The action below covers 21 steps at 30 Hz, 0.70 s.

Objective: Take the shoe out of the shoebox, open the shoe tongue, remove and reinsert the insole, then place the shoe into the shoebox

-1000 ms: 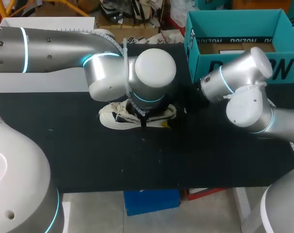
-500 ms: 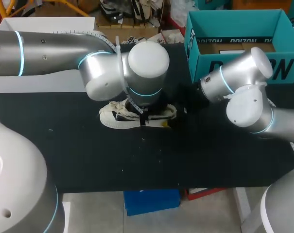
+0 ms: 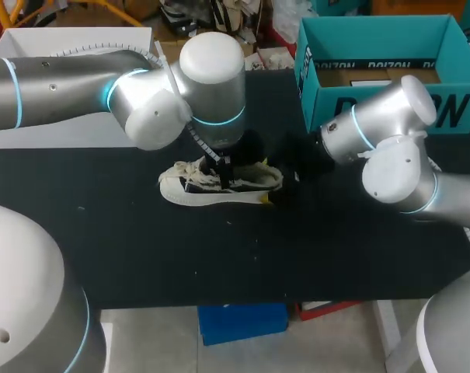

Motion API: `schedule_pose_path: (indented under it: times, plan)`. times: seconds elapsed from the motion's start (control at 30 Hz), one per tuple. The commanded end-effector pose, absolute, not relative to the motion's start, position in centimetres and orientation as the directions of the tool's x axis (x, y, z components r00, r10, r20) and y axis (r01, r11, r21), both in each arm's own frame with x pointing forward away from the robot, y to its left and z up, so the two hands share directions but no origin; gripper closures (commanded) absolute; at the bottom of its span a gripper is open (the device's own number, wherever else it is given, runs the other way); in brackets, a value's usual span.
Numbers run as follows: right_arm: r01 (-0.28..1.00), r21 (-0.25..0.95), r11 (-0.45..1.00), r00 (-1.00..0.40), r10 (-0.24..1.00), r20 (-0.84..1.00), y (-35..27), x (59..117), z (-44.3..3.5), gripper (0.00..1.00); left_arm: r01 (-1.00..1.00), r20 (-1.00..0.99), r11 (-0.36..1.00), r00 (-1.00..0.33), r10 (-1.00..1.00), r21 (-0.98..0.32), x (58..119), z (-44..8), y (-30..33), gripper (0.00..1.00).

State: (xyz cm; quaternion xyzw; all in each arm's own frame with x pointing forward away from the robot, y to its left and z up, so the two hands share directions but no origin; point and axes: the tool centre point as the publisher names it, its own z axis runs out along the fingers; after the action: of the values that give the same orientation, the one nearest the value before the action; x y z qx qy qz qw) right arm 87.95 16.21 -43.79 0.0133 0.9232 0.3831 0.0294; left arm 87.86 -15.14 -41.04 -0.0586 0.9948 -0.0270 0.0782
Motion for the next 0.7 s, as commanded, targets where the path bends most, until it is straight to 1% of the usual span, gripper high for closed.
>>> schedule_pose_path:
  times: [0.03, 0.3, 0.7]
  plan:
    - [0.002, 0.706, 0.708, -0.998, 0.046, -0.044, 16.2, 87.9, -44.0, 1.0, -0.111, -0.14, 0.989, -0.982, -0.124, -0.096, 88.3, -40.0, -14.6, 1.0]
    - [0.002, 0.706, 0.708, -0.998, 0.046, -0.044, 16.2, 87.9, -44.0, 1.0, -0.135, -0.083, 0.979, -0.985, -0.149, -0.153, 88.4, -39.3, -14.4, 1.0]
    - [0.002, 0.706, 0.708, -0.998, 0.046, -0.044, 16.2, 87.9, -44.0, 1.0, -0.127, -0.062, 0.971, -0.988, -0.142, -0.201, 87.9, -38.3, -14.3, 1.0]
